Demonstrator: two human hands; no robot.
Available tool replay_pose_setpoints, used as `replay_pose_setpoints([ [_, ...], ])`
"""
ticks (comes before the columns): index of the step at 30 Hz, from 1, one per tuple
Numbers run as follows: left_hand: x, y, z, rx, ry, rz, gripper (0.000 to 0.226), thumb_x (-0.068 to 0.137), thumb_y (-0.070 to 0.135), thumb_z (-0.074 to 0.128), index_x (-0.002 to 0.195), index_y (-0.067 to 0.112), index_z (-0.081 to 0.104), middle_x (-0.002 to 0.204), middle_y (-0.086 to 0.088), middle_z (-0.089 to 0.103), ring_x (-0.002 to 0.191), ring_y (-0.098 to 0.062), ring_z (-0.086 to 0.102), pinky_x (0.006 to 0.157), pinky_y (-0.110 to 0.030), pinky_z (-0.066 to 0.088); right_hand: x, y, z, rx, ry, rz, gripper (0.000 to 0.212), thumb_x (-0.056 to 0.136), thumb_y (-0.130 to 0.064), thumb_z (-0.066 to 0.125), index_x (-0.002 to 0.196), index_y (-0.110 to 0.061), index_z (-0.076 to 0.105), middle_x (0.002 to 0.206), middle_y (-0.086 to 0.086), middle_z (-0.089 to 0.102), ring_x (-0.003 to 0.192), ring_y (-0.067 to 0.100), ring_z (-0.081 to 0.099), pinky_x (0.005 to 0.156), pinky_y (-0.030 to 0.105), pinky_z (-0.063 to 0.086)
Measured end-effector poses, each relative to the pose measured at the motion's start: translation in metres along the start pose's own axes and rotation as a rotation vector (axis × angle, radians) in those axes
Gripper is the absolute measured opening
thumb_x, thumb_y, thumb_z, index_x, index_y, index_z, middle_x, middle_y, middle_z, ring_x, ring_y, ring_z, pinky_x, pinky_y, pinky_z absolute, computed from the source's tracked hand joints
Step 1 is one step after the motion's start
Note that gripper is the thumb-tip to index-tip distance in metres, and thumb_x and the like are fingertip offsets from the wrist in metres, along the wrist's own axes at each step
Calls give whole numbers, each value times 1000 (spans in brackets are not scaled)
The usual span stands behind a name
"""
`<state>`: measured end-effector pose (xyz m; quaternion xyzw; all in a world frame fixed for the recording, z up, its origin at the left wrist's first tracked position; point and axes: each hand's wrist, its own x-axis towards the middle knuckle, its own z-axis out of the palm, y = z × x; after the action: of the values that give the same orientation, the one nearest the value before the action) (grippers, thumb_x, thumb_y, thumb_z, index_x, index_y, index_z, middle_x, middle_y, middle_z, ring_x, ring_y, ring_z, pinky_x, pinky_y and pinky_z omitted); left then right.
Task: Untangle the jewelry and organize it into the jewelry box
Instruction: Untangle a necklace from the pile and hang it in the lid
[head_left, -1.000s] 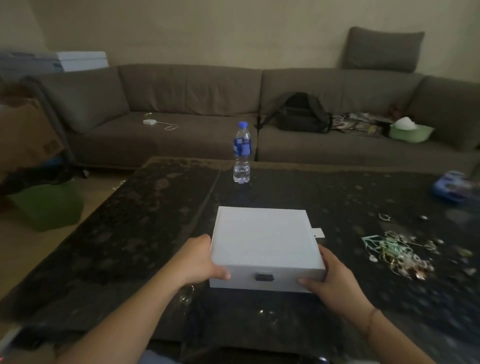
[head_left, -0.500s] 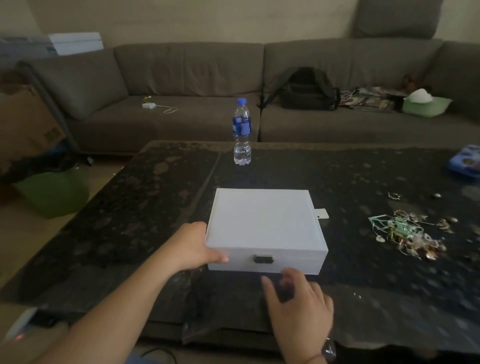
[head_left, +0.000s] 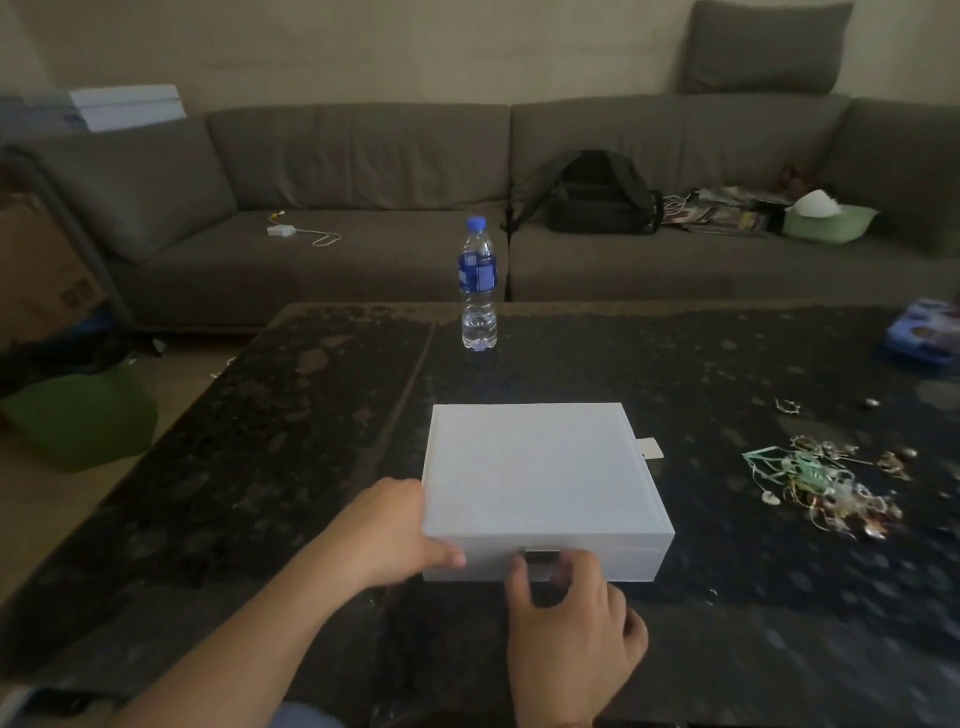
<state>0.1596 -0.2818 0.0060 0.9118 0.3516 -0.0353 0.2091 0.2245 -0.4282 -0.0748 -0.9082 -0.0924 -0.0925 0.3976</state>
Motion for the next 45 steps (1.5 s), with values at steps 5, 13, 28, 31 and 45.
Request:
replay_pose_setpoints([
  [5,-2,4,-6,129,7,-36,48,72,59,78,106,28,64,93,13,65,78,-3,62,64,-21,49,0,6,5,4,30,-39,36,65,-46,83,79,-28,55,67,-13,58,69,16,61,89,46,42],
  [13,-18,21,-44,263,83,-9,41,81,65,66,71,27,54,69,10,61,59,-2,59,49,-18,37,1,9,10,-1,-8,-15,47,51,-46,92,79,-27,61,70,-13,66,75,19,65,89,45,42],
  [28,143,11,-63,-966,445,193,30,93,27,68,112,19,47,112,2,66,102,-11,67,89,-34,56,91,15,-33,247,155,-621,30,81,-37,60,95,-13,69,102,-2,63,99,15,53,89,25,41],
  [31,158,11,-50,-1055,441,149,37,96,21,64,121,21,37,124,-2,62,106,-13,65,92,-38,56,113,-2,-28,38,-138,-670,47,82,-55,53,117,-26,61,123,-9,56,112,11,51,92,27,45],
  [45,94,-4,36,-933,433,-65,78,94,52,54,155,29,11,161,2,22,144,-16,29,113,-38,31,139,-25,-16,-270,-604,-925,34,97,-50,45,127,-34,51,116,-12,54,104,14,56,74,26,45],
])
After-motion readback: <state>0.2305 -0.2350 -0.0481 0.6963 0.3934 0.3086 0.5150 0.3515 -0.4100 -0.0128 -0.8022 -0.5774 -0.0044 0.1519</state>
